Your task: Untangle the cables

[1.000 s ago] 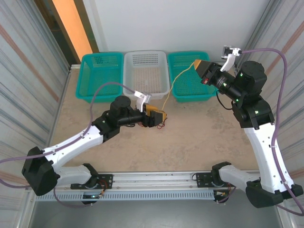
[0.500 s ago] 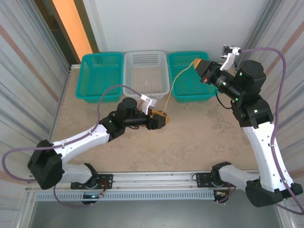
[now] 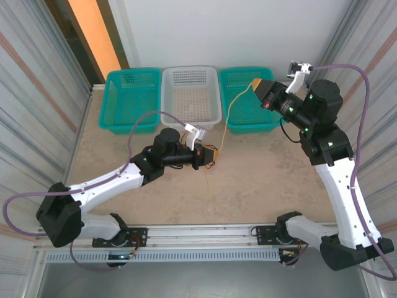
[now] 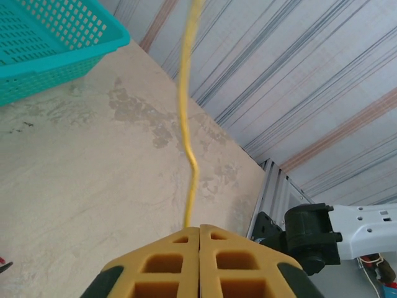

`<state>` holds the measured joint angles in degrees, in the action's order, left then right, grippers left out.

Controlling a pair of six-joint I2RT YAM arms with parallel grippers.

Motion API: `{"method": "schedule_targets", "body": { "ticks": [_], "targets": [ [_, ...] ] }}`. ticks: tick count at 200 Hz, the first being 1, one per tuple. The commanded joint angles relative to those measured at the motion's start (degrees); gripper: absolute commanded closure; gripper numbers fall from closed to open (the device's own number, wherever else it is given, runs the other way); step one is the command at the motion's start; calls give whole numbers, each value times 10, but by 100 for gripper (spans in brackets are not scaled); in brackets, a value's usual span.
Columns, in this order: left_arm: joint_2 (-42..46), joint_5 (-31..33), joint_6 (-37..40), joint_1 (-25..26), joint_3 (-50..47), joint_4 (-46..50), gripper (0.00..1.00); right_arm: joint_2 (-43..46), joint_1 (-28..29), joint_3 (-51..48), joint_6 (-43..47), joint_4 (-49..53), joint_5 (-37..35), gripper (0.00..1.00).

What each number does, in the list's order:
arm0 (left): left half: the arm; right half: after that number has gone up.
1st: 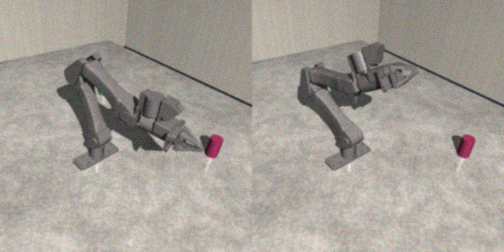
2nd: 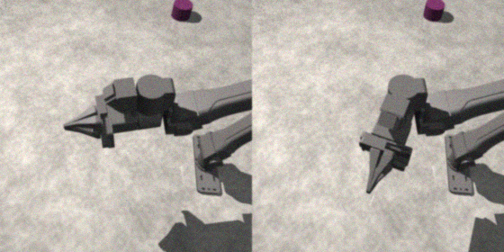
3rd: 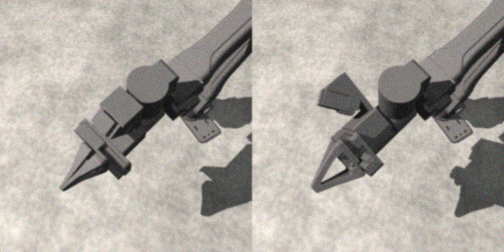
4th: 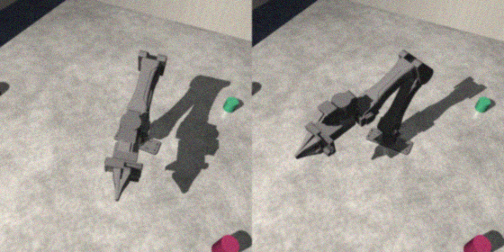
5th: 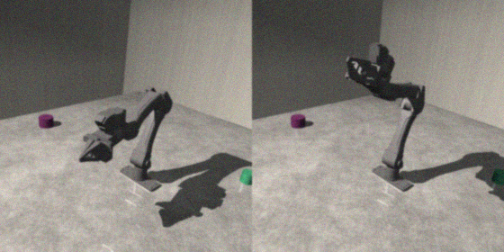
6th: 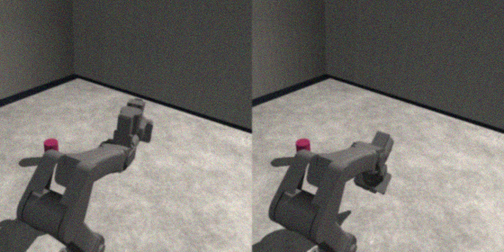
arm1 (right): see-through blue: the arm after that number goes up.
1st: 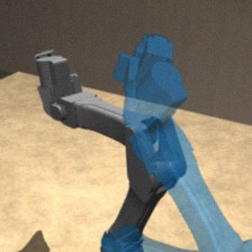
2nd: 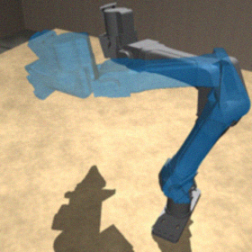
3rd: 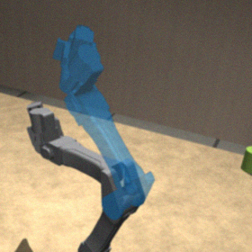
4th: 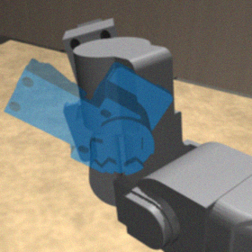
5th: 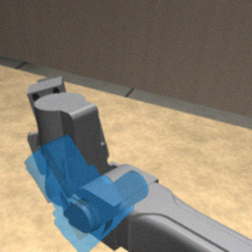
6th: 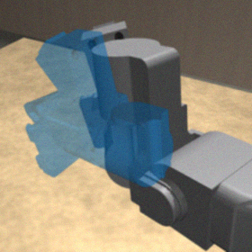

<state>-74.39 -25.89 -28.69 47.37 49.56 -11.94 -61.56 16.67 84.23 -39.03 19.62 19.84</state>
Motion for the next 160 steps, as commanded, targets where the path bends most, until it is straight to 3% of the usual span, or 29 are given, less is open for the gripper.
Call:
{"method": "schedule_targets", "body": {
  "ticks": [1, 8, 19, 30, 46, 60, 80, 96, 116, 160],
  "targets": [
    [-5, 16, 15, 3, 4, 8, 64, 8, -7, -2, -18, -28, 16, 100],
    [-7, 20, 14, 3, 3, 6, 52, 7, -7, -3, -19, -29, 18, 100],
    [-11, 21, 13, 4, -1, -1, 47, 9, -8, -3, -21, -30, 20, 100],
    [-15, 20, 13, 4, 0, -4, 46, 9, -8, -3, -22, -30, 19, 100],
    [-22, 15, 14, 4, 6, -2, 54, 10, -10, -3, -23, -30, 20, 100],
    [-28, 16, 12, 4, 10, 3, 55, 10, -12, -3, -25, -30, 22, 100],
    [-31, 26, 15, 4, 11, 5, 47, 11, -14, -4, -28, -32, 24, 100],
    [-32, 31, 17, 4, 11, 3, 46, 11, -15, -5, -29, -34, 26, 100],
    [-38, 21, 19, 5, 15, -2, 54, 11, -17, -5, -31, -35, 26, 100],
    [-44, 16, 24, 8, 17, -4, 90, 11, -26, -8, -39, -39, 29, 100]
  ]
}}
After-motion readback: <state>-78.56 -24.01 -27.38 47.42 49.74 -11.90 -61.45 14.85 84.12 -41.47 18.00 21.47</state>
